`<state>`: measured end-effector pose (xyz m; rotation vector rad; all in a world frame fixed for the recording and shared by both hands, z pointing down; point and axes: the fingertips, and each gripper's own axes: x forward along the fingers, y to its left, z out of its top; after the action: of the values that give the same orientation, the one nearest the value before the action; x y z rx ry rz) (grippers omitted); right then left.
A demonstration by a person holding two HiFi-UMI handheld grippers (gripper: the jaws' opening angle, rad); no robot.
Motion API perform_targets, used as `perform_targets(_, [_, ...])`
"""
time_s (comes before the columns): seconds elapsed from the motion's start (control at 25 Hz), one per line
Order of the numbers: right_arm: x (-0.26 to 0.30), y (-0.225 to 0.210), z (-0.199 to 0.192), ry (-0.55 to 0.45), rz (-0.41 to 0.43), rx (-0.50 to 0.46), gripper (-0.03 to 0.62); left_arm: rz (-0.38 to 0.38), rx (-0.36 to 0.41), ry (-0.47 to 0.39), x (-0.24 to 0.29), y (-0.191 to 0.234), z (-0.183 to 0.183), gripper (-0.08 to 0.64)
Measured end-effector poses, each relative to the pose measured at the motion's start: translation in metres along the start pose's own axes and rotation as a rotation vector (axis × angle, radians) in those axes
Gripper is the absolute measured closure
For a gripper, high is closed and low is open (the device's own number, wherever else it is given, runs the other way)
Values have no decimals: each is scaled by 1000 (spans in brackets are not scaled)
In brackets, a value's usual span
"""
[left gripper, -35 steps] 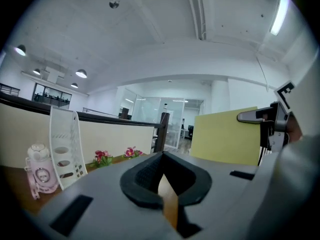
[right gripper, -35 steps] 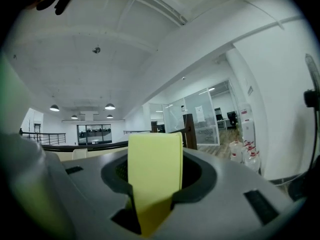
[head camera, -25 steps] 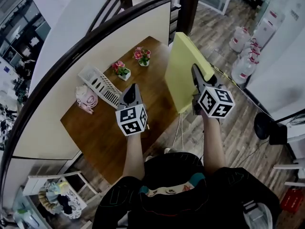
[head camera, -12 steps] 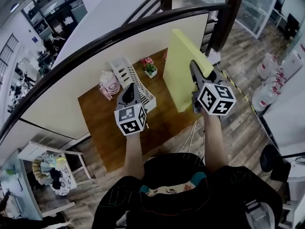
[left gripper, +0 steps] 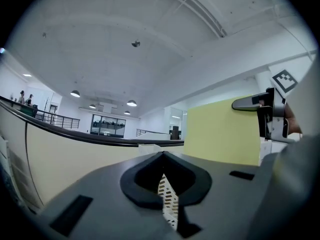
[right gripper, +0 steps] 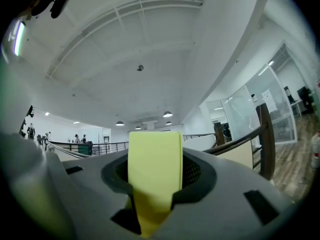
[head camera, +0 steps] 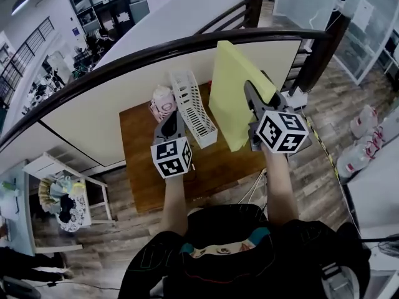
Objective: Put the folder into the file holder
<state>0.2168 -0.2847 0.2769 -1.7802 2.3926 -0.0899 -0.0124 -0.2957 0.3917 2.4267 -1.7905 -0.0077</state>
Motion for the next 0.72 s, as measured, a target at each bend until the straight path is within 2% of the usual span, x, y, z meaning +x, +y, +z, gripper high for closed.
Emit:
perform_targets(0.52, [9, 41, -2, 15, 139, 8, 422, 82, -15, -13, -27, 8, -3, 558])
perform_targets(0.72, [31, 52, -11, 26, 166, 20, 422, 127, -6, 1, -30, 29, -7, 558])
